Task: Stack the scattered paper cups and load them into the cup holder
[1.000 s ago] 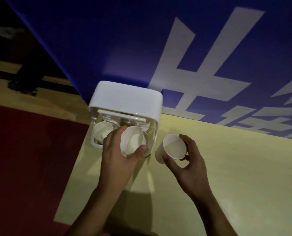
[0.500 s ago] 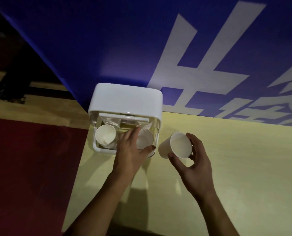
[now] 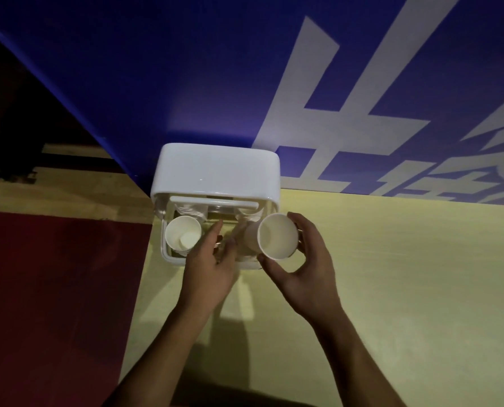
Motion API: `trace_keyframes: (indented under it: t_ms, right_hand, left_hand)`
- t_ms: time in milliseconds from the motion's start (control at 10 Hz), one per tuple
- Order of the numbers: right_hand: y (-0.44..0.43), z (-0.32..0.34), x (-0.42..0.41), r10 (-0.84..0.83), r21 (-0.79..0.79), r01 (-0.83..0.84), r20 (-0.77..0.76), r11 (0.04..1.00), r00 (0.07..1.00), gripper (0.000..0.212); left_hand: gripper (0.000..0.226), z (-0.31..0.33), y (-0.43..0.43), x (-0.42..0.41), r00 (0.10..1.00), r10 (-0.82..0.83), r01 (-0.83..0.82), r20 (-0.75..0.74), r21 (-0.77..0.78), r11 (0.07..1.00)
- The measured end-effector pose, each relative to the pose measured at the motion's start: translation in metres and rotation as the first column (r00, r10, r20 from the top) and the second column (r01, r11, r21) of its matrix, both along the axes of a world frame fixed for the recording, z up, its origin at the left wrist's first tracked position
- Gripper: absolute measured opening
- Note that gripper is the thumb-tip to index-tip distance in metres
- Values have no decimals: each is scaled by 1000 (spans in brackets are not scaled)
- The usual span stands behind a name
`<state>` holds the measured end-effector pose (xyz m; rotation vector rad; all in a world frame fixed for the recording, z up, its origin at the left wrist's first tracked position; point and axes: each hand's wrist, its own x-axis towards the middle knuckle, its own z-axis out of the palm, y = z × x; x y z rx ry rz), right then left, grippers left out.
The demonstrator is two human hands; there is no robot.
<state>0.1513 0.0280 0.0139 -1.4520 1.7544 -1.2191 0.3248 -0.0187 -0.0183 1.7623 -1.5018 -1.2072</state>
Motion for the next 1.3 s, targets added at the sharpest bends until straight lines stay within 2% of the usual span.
trace_keyframes:
  t_ms: [100, 200, 500, 700, 800, 1100, 1200, 1300]
  right_hand:
    - [-7, -14, 12, 22, 20, -22, -23, 1000, 999, 68]
    - [-13, -28, 18, 43, 46, -41, -46, 998, 998, 67]
    - [-25, -46, 24, 135, 127, -124, -84, 984, 987, 73]
    - [-20, -54, 22, 123, 140, -109, -103, 984, 987, 68]
    - [-22, -58, 22, 127, 166, -115, -66, 979, 990, 69]
    - [-31, -58, 6, 241, 281, -230, -3, 932, 971, 70]
    - [-31, -53, 5, 272, 243, -257, -27, 935, 962, 73]
    - [-18, -44, 7, 164, 249, -152, -28, 956, 986, 76]
  left_hand:
    - [42, 7, 4, 3, 994, 52, -47, -94, 57, 997]
    - [40, 7, 3, 0, 989, 46, -39, -142, 54, 998]
    - [34, -10, -9, -7, 994, -38, 45, -102, 66, 997]
    - [33, -18, -7, -8, 986, 27, -13, -166, 84, 996]
    - [33, -18, -6, -10, 984, 54, -42, -170, 76, 996]
    - [35, -18, 5, -16, 981, 105, -92, -165, 82, 992]
    - [36, -16, 4, -16, 978, 107, -90, -177, 97, 991]
    - [44, -6, 8, -14, 981, 116, -101, -153, 106, 989]
